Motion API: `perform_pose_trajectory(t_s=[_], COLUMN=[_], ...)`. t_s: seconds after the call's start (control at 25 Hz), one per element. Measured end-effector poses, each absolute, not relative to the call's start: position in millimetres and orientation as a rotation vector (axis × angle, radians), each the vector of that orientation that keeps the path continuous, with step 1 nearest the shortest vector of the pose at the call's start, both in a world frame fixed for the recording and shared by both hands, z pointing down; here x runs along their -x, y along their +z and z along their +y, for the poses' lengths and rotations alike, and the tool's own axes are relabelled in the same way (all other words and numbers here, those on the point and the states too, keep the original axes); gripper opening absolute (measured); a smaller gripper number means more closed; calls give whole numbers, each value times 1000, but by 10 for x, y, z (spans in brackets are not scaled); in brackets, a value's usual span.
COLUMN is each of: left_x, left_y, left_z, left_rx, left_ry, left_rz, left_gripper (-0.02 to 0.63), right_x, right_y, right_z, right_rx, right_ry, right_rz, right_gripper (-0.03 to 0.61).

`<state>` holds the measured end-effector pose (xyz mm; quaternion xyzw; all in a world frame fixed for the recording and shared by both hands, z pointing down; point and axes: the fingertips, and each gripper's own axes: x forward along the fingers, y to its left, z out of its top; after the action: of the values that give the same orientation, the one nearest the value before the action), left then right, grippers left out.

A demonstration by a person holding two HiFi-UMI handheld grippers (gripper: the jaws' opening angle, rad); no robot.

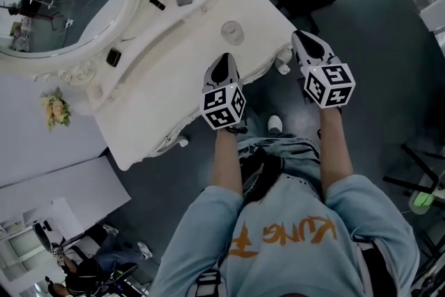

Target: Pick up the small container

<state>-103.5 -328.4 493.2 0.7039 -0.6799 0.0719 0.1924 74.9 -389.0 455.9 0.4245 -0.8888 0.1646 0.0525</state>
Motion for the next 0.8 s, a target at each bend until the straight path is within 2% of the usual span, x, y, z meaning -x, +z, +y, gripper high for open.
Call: perform_pose_trajectory(t_s=[0.48,0.52,0.56,0.8], left_x=[1012,1023,1031,1081], left_y=[5372,5406,5442,5590], left_z=[-3492,-3518,-3546,-3766], left_rx=[-1982,-1979,-1975,-1980], left_ry=[384,395,403,430], left_rz=[-1840,-1838,-1833,-1812], left_gripper=[24,55,141,247], right_x=[-506,-489,-476,-433], right_y=[4809,4847,4884,5071], right_z=[-4004,-4015,-4025,-4130], right_rx=[-1200,-1196,-1193,-1209], right_ry=[550,556,562,598], right_rz=[-2668,-2658,-2649,-2593], right_gripper=[35,35,35,35])
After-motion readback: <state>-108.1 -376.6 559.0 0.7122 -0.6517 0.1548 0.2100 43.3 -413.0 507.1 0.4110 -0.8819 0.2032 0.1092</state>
